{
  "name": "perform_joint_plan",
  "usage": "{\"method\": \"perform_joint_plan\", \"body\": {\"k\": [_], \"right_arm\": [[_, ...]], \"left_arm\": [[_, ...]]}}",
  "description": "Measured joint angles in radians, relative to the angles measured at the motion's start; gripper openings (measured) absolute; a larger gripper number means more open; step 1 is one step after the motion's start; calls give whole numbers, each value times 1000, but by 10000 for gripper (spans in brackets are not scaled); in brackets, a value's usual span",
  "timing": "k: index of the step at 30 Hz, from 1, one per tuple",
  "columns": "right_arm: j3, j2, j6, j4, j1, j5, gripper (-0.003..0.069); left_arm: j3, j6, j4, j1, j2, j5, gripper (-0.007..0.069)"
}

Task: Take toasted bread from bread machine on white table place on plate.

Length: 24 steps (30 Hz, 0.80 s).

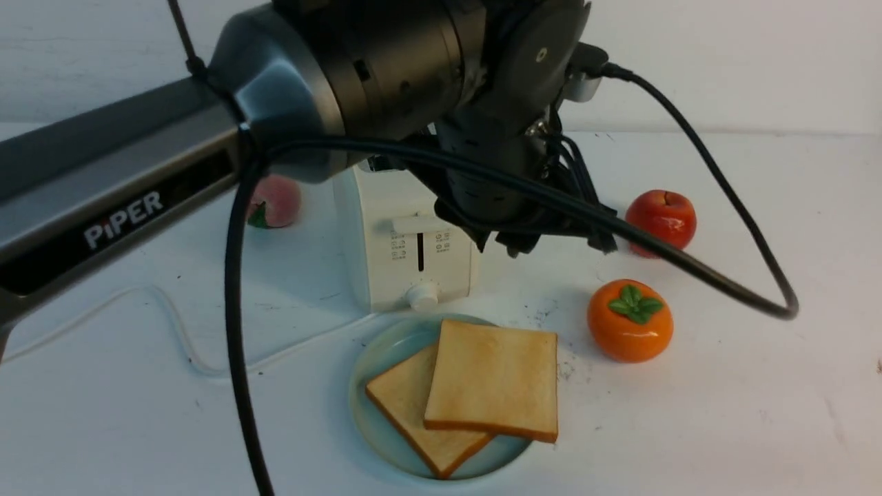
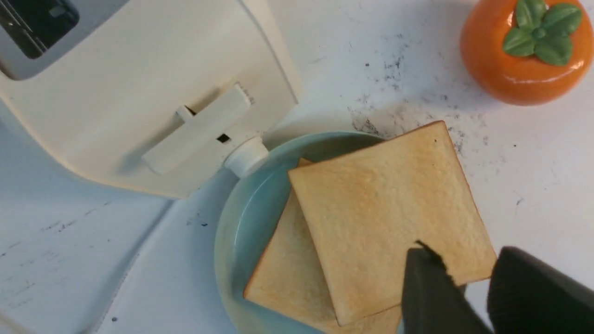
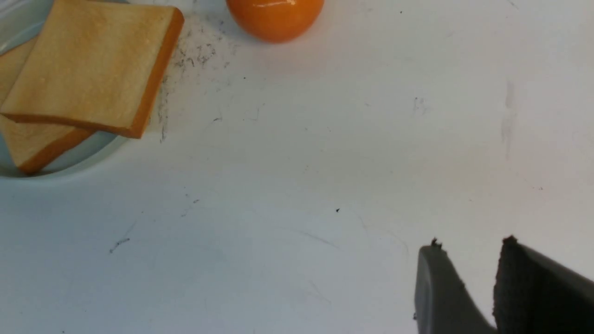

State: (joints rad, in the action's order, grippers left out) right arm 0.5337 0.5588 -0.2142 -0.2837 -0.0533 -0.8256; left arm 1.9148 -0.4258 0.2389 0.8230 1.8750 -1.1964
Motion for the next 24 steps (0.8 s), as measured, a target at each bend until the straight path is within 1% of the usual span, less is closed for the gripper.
{"method": "perform_joint_plan", "body": {"k": [2,3,10,12,15,16,19,20,21,24], "right_arm": [[0,0,0,0,0,0,193],[0,0,0,0,0,0,193],[0,0,-1,-28,0,-10,193],[5,-2,-13,-30,0,-30,179],[30,-19,-26,-26,0,-74,121],[46,-34,-28,-26,0,-105,82],[77,-72,-30,-26,0,-164,-1],[85,-102,-30,-26,0,-185,-15],[85,-107,-30,-26,0,-193,-17],[89,-192,-28,-26,0,-260,-19]], "left_arm": [[0,1,-1,0,-1,-14,63],[1,7,-1,0,-5,-34,-12],[1,52,2,0,-96,-52,-14],[1,63,6,-1,-136,-54,-14],[1,74,-11,-15,-190,-56,-14],[1,79,-28,-30,-209,-56,-14],[-3,98,-81,-78,-251,-56,-14],[-12,109,-111,-107,-273,-56,-14],[-17,111,-121,-117,-276,-56,-14],[-95,146,-203,-209,-333,-56,-14]]}}
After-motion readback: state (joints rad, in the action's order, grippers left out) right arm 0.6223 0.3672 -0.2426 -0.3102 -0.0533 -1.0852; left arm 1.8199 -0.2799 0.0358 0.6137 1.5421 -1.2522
